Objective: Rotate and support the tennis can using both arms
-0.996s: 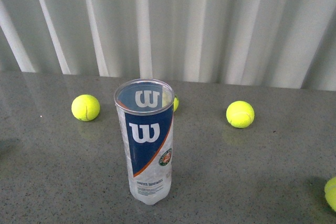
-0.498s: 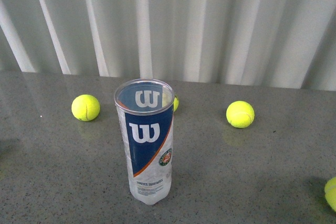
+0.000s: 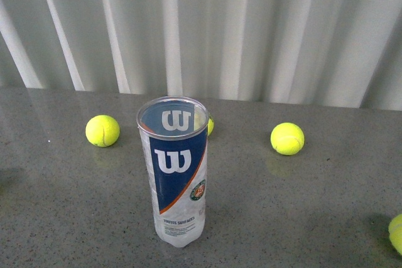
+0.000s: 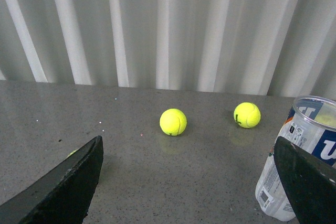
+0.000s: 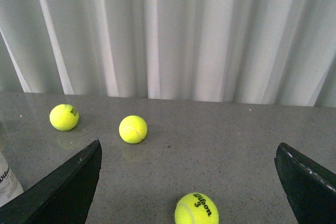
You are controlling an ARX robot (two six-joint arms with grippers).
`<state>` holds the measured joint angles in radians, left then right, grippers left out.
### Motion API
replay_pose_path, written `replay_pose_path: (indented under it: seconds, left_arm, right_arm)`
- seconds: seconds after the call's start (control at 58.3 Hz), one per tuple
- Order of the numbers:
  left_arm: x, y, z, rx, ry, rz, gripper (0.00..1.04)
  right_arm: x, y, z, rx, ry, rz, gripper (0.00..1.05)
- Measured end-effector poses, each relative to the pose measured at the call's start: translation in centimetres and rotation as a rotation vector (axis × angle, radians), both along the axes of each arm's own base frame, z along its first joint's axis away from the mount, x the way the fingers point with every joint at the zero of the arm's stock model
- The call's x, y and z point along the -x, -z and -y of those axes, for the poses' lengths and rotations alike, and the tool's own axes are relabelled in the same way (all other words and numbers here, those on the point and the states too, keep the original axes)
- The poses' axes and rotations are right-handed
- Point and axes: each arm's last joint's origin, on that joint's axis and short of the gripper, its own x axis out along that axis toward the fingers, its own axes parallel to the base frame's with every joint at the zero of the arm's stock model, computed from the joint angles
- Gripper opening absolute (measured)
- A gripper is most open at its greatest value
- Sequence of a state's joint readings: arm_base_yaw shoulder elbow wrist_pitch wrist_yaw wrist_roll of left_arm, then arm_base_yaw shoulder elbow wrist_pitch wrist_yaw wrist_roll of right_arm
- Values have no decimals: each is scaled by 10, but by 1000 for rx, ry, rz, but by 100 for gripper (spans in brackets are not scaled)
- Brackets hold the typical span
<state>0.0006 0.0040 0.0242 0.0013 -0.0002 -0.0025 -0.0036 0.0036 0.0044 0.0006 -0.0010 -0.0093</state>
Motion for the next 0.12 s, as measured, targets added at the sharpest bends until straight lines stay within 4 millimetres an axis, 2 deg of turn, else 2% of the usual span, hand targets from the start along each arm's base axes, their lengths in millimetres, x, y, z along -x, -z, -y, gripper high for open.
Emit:
replay_pose_path:
  seconds: [0.12]
  left_arm:
    - [0,0,0,0,0,0,98]
  right_arm:
    - [0,0,0,0,0,0,97]
